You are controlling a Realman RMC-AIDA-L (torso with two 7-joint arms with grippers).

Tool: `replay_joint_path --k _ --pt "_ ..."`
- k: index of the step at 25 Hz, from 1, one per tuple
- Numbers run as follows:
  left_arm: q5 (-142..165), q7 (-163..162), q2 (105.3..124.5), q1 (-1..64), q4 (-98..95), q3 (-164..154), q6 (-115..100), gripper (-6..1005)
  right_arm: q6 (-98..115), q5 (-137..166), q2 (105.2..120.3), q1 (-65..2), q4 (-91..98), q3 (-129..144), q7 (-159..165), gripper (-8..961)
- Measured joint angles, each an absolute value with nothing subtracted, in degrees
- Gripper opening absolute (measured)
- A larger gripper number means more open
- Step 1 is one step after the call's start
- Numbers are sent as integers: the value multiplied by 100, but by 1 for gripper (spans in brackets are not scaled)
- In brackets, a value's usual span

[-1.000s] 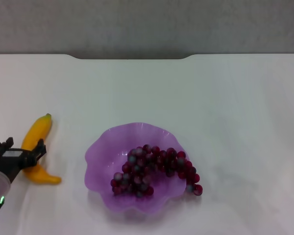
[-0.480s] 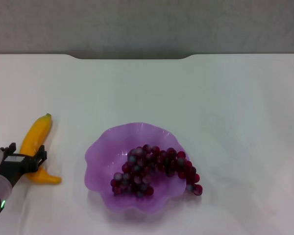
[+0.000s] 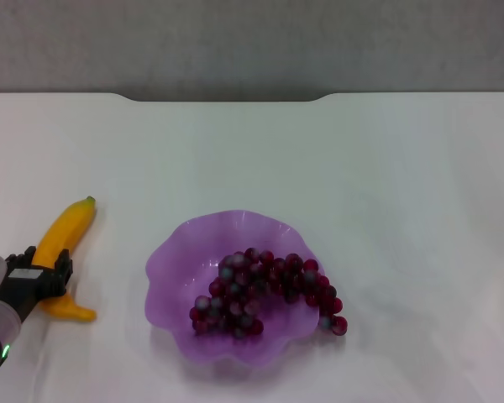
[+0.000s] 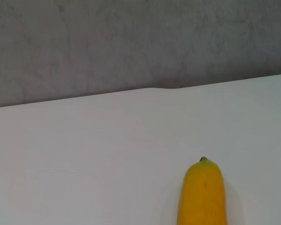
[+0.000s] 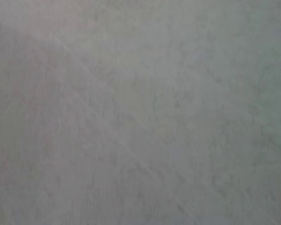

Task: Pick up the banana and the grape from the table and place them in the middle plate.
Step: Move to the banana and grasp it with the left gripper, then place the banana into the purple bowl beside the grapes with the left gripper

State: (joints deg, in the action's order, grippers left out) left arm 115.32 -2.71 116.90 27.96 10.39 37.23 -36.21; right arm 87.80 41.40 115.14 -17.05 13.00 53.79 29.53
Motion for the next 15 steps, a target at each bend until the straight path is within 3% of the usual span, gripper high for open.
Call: replay_joint_path --k 7,15 --pt "11511 -337 11672 2790 1166 3746 -3545 498 8781 4139 11513 -1702 1300 5379 2955 -1" --pt "11471 -352 11662 2723 1264 3947 -4177 497 8781 4139 11513 -1696 1300 5379 2953 -1"
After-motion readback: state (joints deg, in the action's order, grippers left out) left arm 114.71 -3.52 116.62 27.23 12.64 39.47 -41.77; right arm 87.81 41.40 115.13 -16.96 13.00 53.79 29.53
